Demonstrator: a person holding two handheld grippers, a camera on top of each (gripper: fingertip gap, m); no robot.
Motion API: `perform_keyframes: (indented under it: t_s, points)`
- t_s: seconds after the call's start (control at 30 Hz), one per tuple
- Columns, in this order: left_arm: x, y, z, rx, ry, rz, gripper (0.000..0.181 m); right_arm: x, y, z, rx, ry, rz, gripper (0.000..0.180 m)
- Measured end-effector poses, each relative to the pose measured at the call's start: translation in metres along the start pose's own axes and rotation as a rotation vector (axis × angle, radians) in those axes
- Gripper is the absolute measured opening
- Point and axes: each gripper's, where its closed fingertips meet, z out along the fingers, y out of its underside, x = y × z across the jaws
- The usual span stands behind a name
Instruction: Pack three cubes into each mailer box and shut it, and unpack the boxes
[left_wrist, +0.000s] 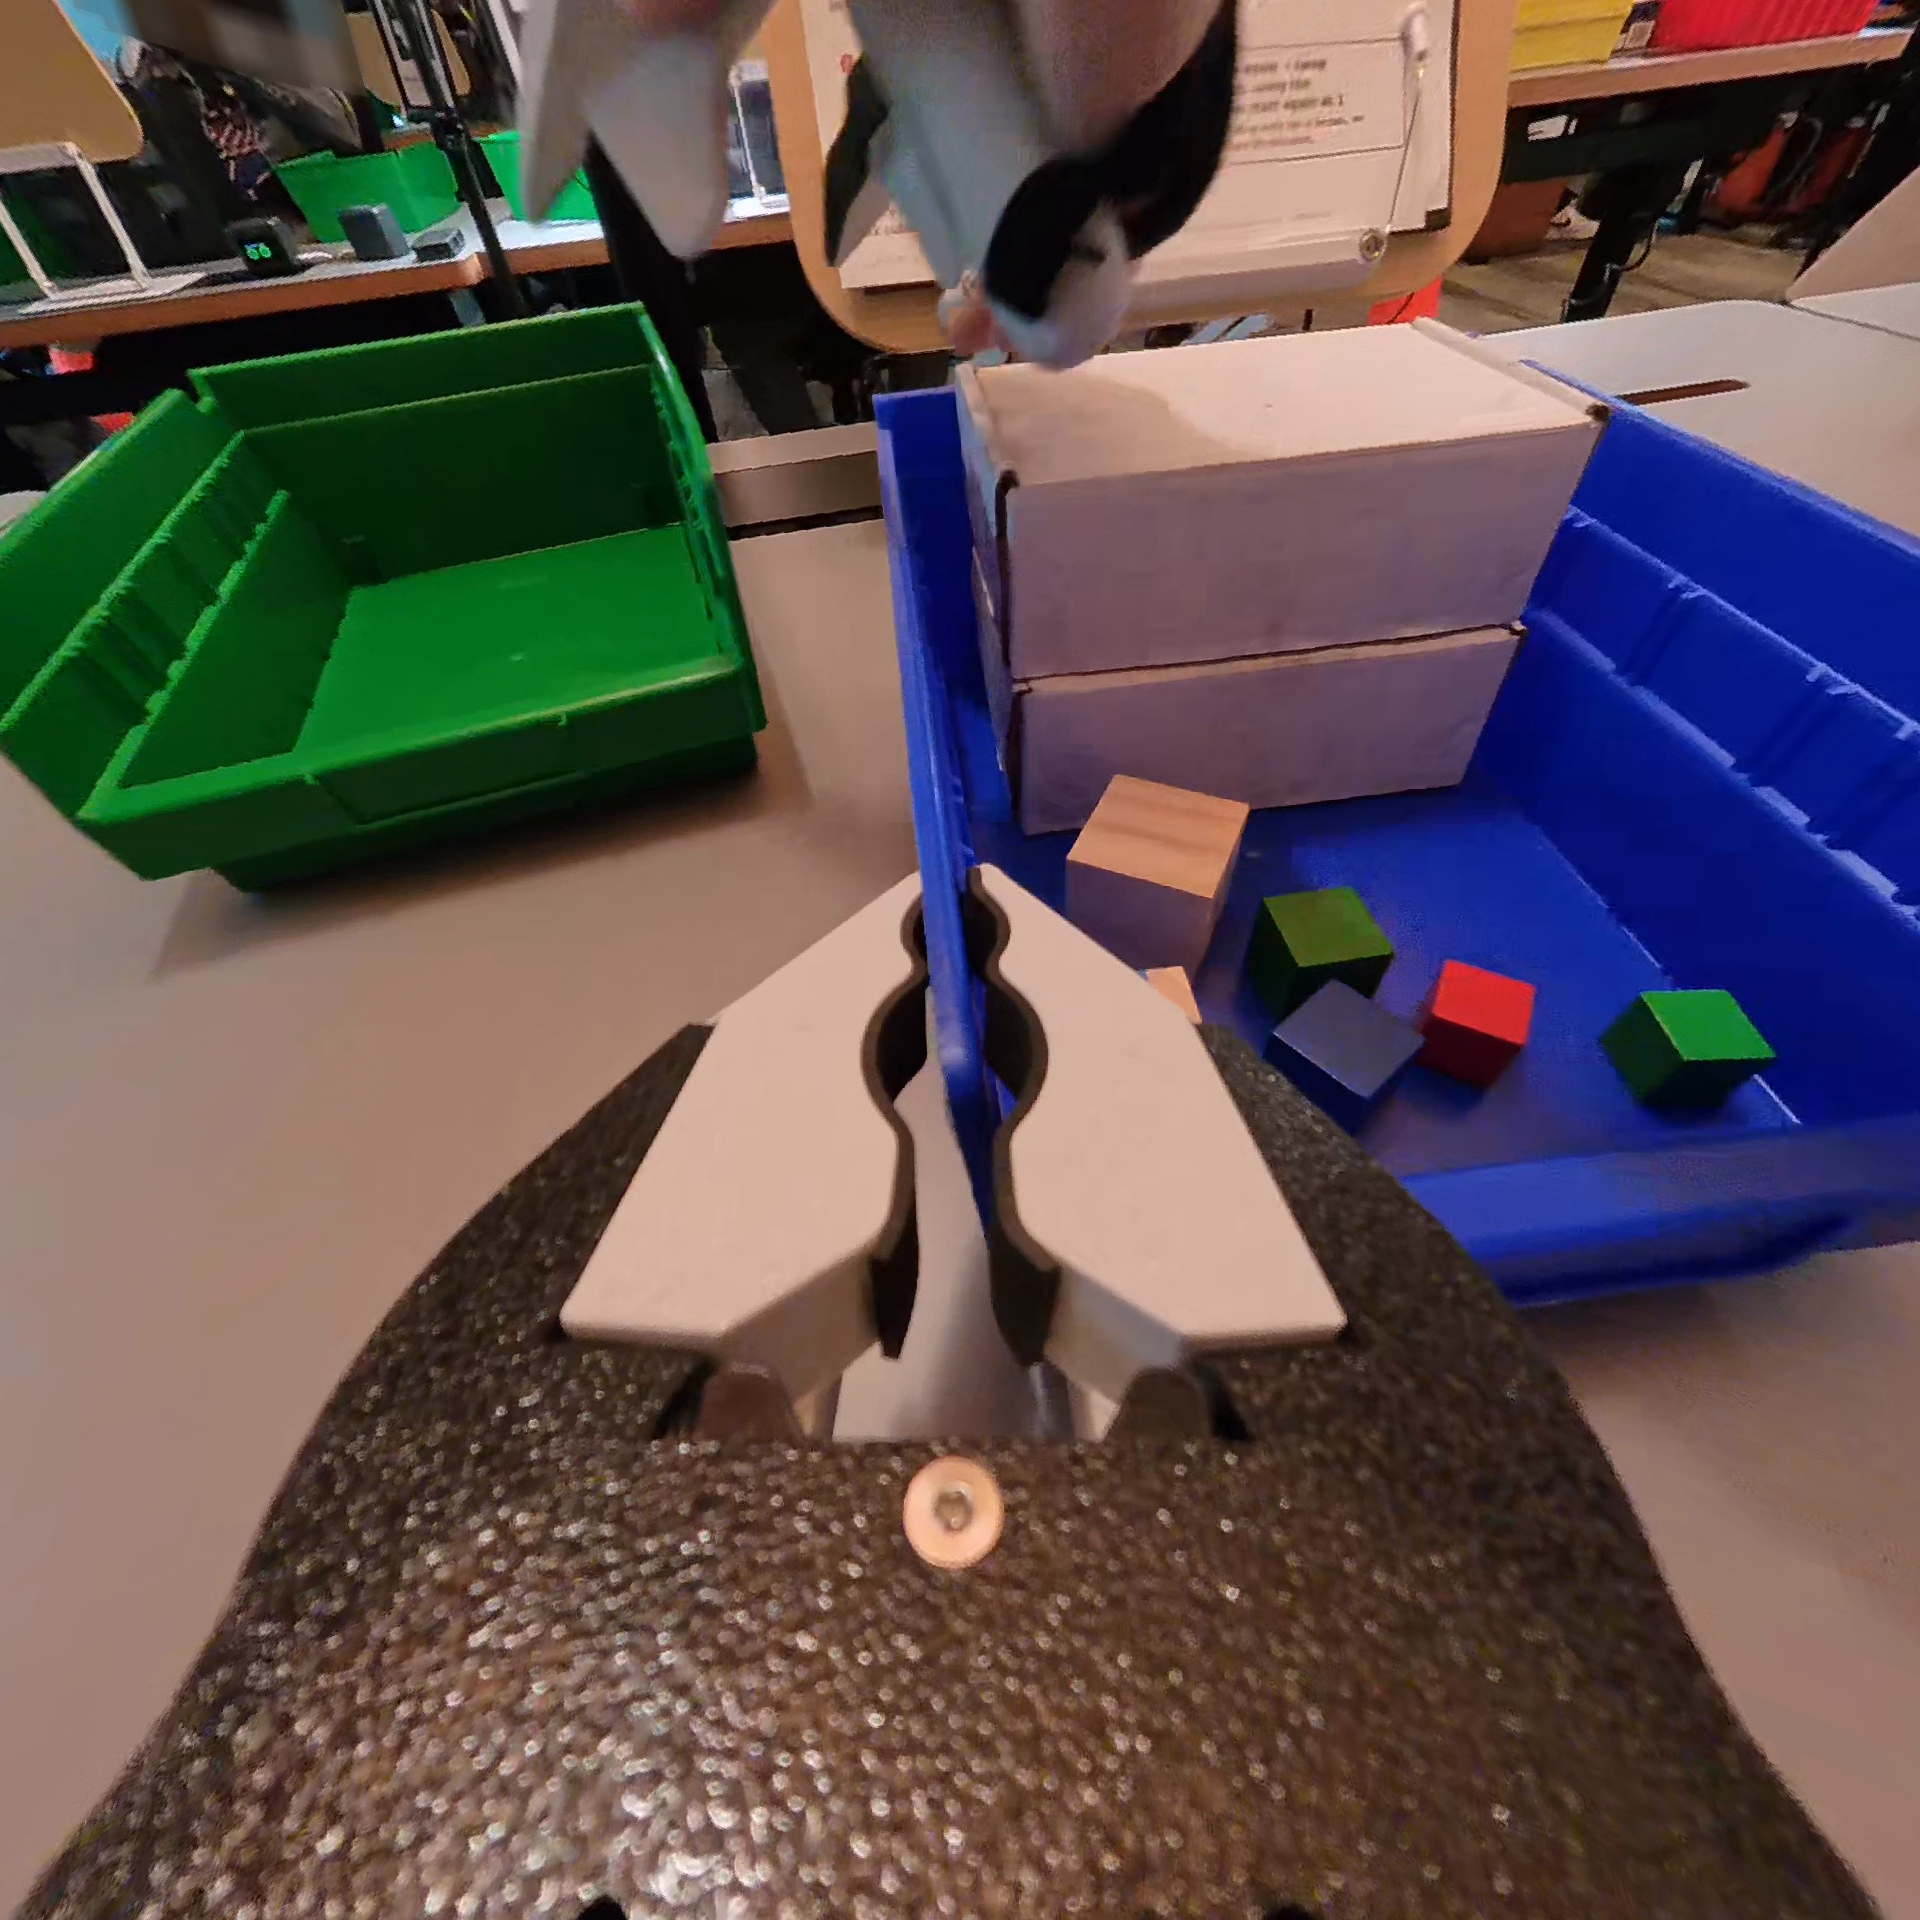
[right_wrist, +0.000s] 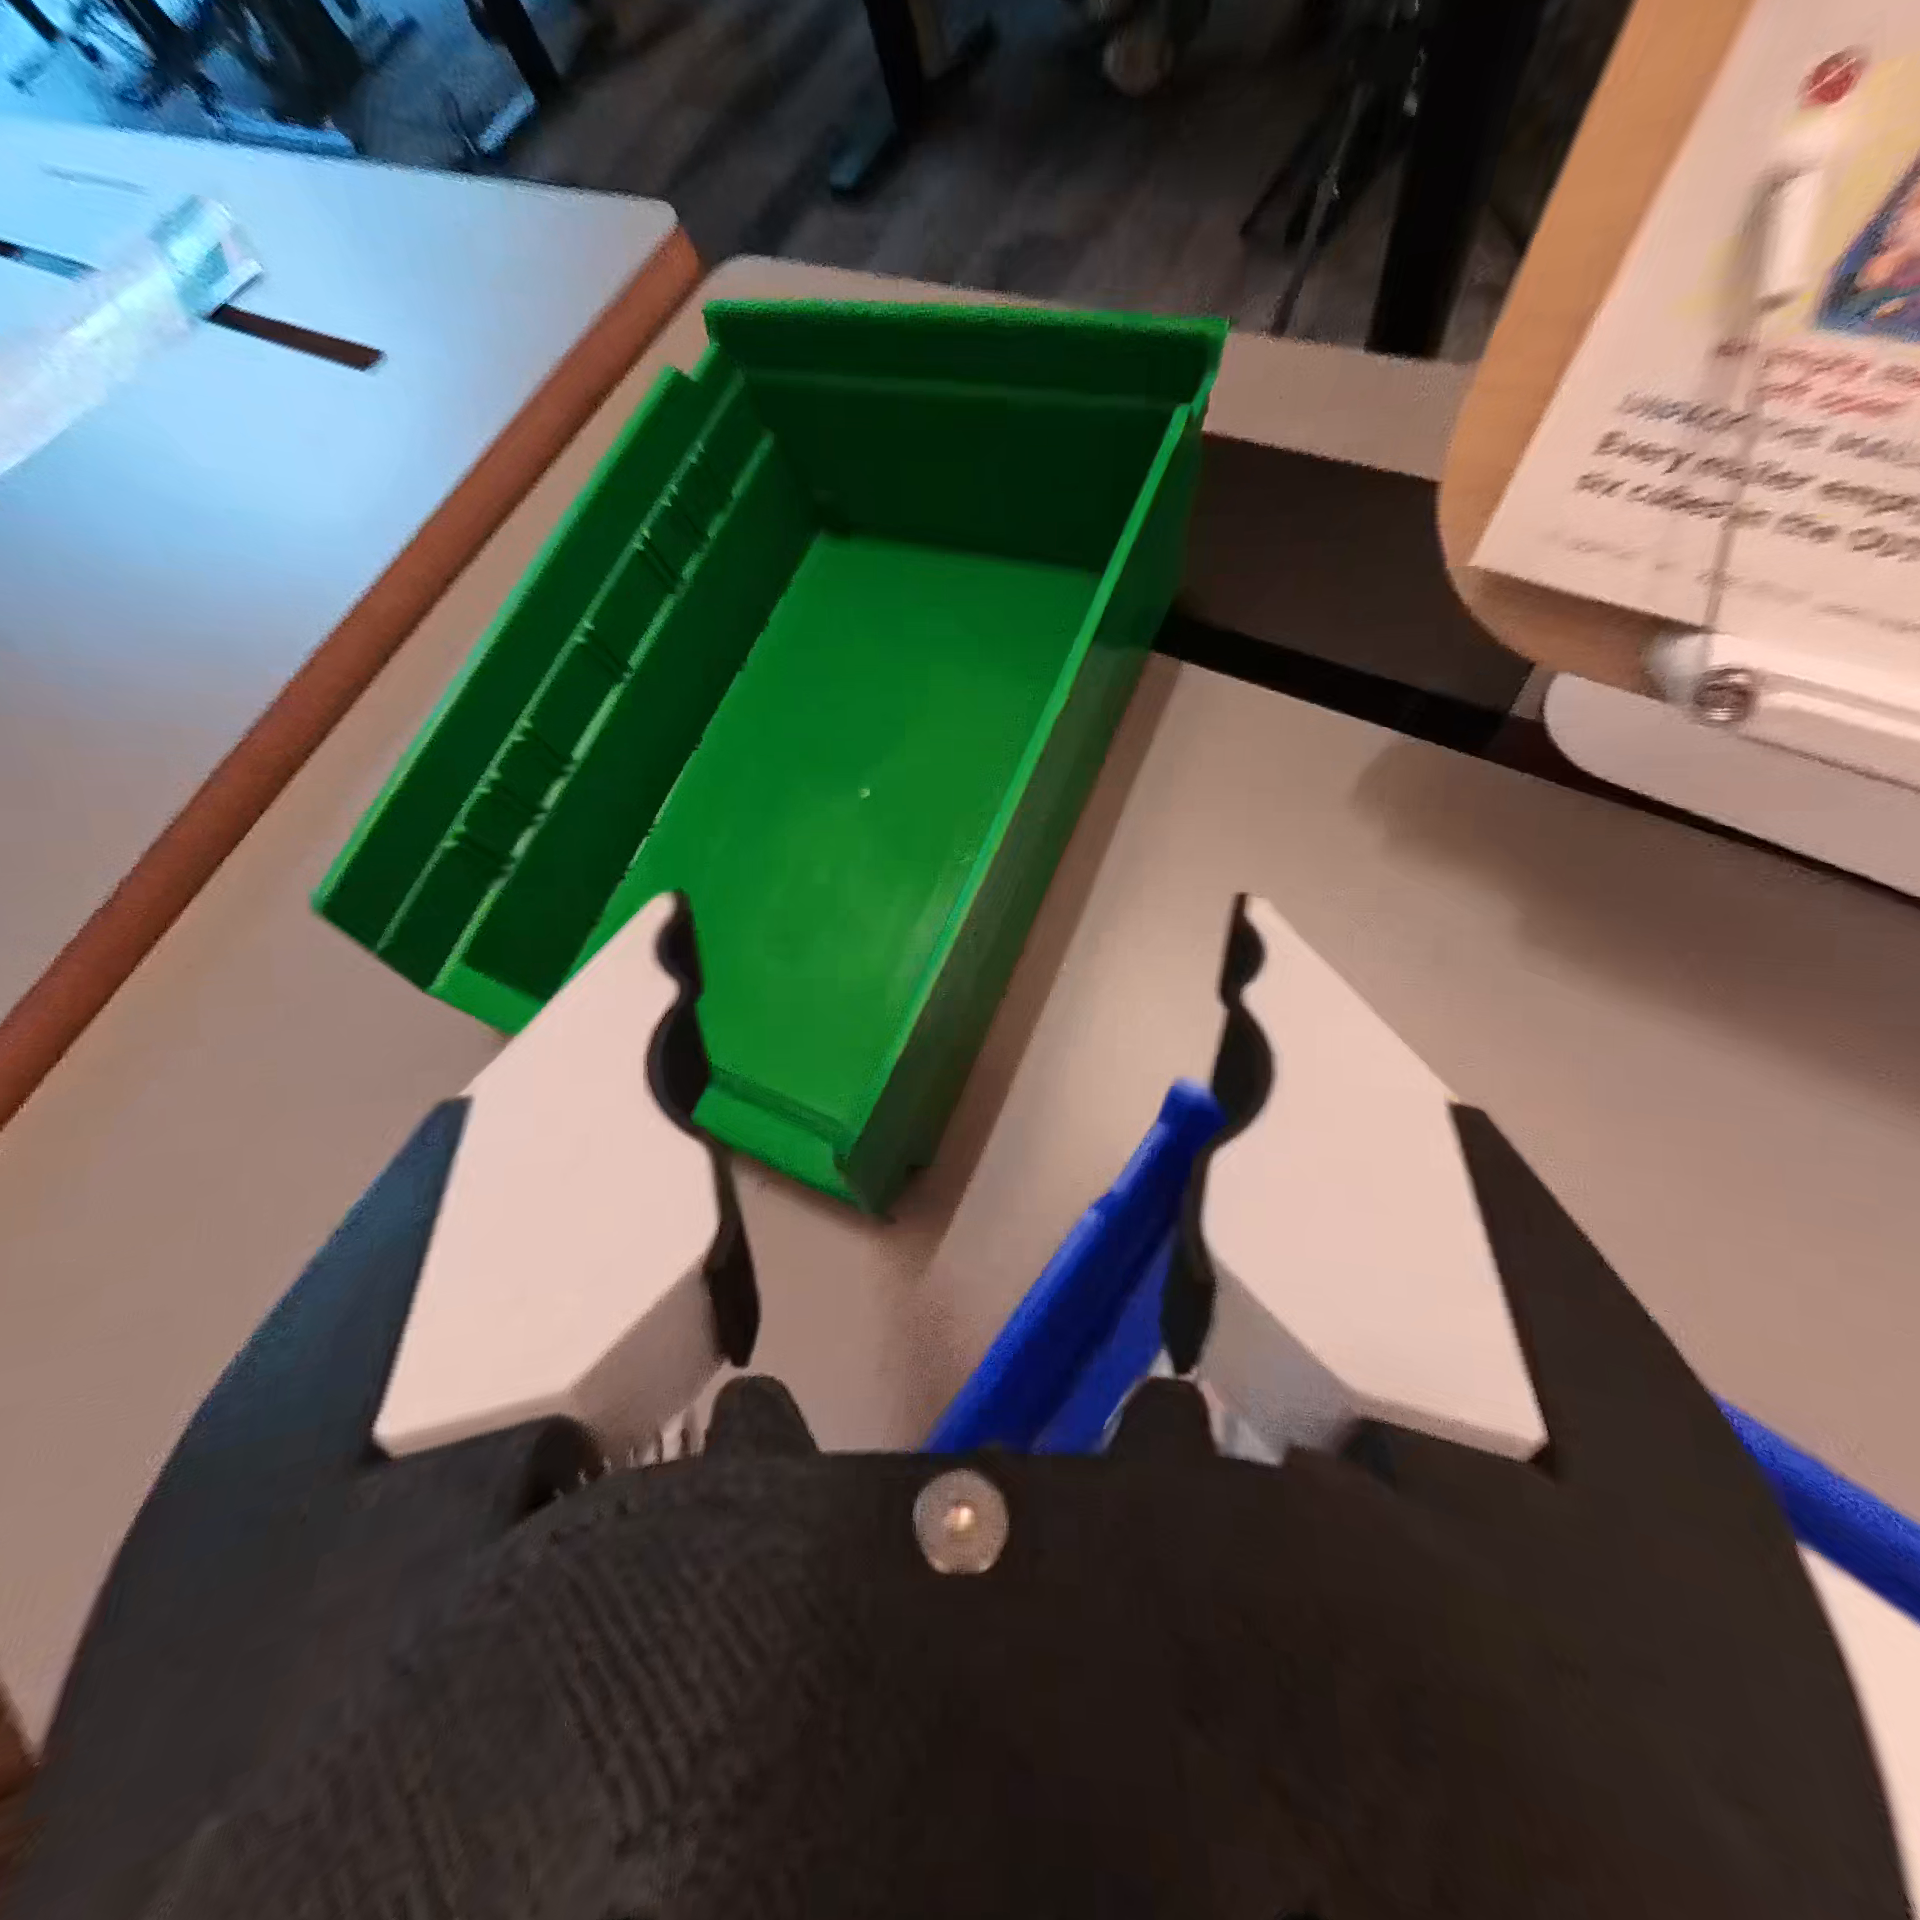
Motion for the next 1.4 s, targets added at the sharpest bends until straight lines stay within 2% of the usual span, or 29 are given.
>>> perform_keyframes:
  t_s: [0.07, 0.2, 0.27, 0.37, 0.5, 0.6, 0.63, 0.7, 0.8, 0.97, 1.1, 1.2, 1.3, 1.4]
  points:
    - [-0.004, 0.002, -0.006, 0.004, -0.008, -0.002, 0.0, 0.003, 0.002, 0.023, -0.026, 0.068, -0.033, 0.082]
    - [-0.007, 0.004, -0.013, 0.014, -0.023, -0.017, 0.0, 0.0, 0.008, 0.061, -0.109, 0.132, -0.079, 0.078]
    - [-0.008, 0.004, -0.016, 0.014, -0.031, -0.018, 0.0, -0.006, 0.007, 0.076, -0.127, 0.149, -0.125, 0.06]
    - [-0.008, 0.004, -0.016, 0.024, -0.024, -0.03, 0.001, 0.002, 0.013, 0.093, -0.194, 0.247, -0.16, 0.057]
    - [-0.01, 0.004, -0.02, 0.031, -0.027, -0.032, 0.001, 0.011, 0.019, 0.105, -0.264, 0.345, -0.224, 0.063]
    - [-0.01, 0.005, -0.022, 0.04, -0.023, -0.033, 0.001, 0.016, 0.028, 0.114, -0.287, 0.349, -0.188, 0.055]
    - [-0.011, 0.005, -0.023, 0.042, -0.023, -0.032, 0.001, 0.02, 0.024, 0.114, -0.261, 0.371, -0.197, 0.038]
    - [-0.011, 0.005, -0.023, 0.043, -0.019, -0.032, 0.001, 0.02, 0.021, 0.116, -0.232, 0.348, -0.19, 0.017]
    - [-0.011, 0.005, -0.023, 0.041, -0.021, -0.033, 0.001, 0.018, 0.019, 0.119, -0.19, 0.295, -0.103, 0.009]
    - [-0.011, 0.005, -0.023, 0.041, -0.02, -0.026, 0.001, 0.006, 0.014, 0.12, -0.164, 0.211, -0.094, 0.002]
    - [-0.013, 0.005, -0.024, 0.041, -0.023, -0.026, 0.001, -0.013, -0.022, 0.101, -0.059, 0.139, -0.188, 0.005]
    - [-0.017, 0.005, -0.023, 0.036, -0.034, -0.01, 0.001, -0.023, -0.064, 0.067, 0.042, 0.109, -0.26, 0.006]
    - [-0.027, 0.005, -0.022, 0.028, -0.055, 0.01, 0.002, -0.018, -0.108, 0.009, 0.148, 0.009, -0.235, 0.005]
    - [-0.041, 0.006, -0.02, 0.031, -0.063, -0.012, 0.002, 0.013, -0.138, -0.073, 0.283, -0.063, -0.218, 0.003]
